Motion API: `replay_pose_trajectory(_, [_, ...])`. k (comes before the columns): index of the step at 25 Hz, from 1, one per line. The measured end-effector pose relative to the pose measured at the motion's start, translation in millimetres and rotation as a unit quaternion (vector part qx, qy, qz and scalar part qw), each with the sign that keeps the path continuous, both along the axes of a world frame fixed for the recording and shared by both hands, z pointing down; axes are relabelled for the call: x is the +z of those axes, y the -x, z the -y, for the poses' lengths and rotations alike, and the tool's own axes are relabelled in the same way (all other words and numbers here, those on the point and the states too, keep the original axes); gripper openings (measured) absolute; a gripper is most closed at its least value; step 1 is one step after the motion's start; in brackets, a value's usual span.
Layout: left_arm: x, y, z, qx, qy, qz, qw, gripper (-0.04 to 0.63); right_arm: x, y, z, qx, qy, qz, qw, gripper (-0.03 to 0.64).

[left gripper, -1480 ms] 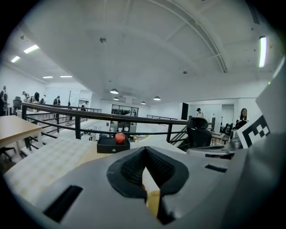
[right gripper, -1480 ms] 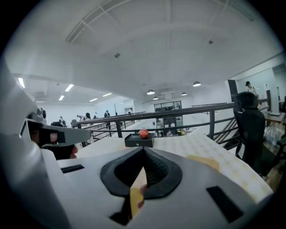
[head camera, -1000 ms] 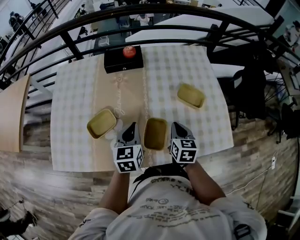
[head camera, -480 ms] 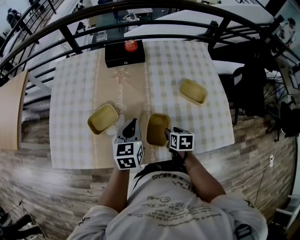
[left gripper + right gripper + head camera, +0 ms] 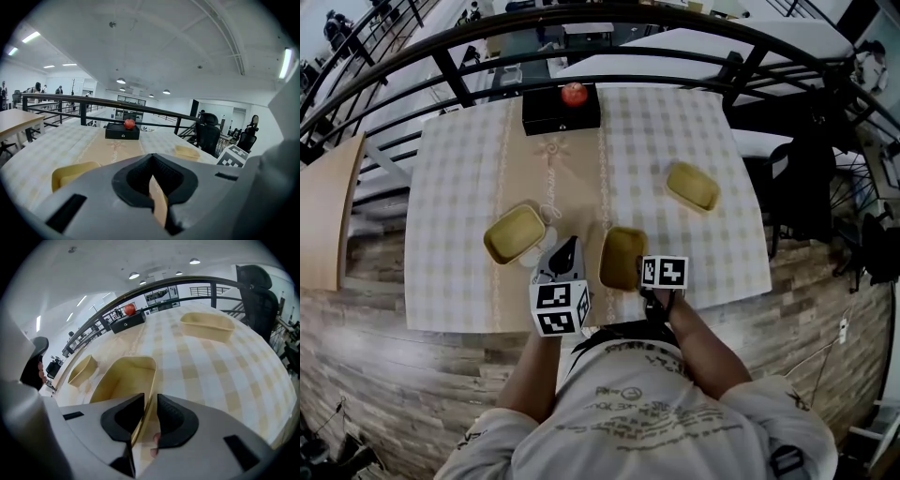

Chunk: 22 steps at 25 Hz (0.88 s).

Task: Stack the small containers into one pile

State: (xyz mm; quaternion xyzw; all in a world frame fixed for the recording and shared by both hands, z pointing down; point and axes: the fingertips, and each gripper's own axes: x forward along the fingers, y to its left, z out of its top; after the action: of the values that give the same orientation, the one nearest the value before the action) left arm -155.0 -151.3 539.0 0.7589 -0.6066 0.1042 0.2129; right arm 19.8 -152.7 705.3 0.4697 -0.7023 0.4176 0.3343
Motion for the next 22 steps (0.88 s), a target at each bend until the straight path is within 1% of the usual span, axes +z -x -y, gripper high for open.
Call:
replay_pose_trajectory(1, [0, 1, -1, -0.002, 0.001, 0.0, 1.0, 0.003, 0, 0, 0, -0.003, -0.003, -0.002, 1.0, 0.061])
replay_pose_trajectory(2, [0, 3, -2, -0.003, 0.002, 0.001, 1.0, 0.003, -1, 1, 0, -0.005, -0.006, -0.001, 1.0, 0.038])
replay_pose_trajectory(6, [2, 8, -4, -0.01, 0.006, 0.001, 0.9999, 0.003, -3, 2, 1, -0.006, -0.014, 0.008, 1.0, 0.017])
replay_pose_trajectory(11, [-2, 11, -3, -0.017, 0.0, -0.003, 0.9999, 0.003, -11, -1, 8, -0.013, -0.027, 0.014, 0.999, 0.012])
replay_pose_trajectory(16, [-5, 13, -6, -0.023, -0.003, -0.004, 0.9997, 0.003, -25, -8, 29, -0.028, -0.052, 0.01, 0.998, 0.011])
replay_pose_trajectory(18, [-5, 16, -7, -0.03, -0.003, -0.005, 0.9995, 0.003, -33, -8, 43, -0.047, -0.065, 0.003, 0.997, 0.011])
replay_pose_trajectory(22, [-2, 23, -8, -0.047, 0.001, -0.007, 0.9989, 0.003, -52, -6, 73, -0.1, -0.088, -0.015, 0.991, 0.011])
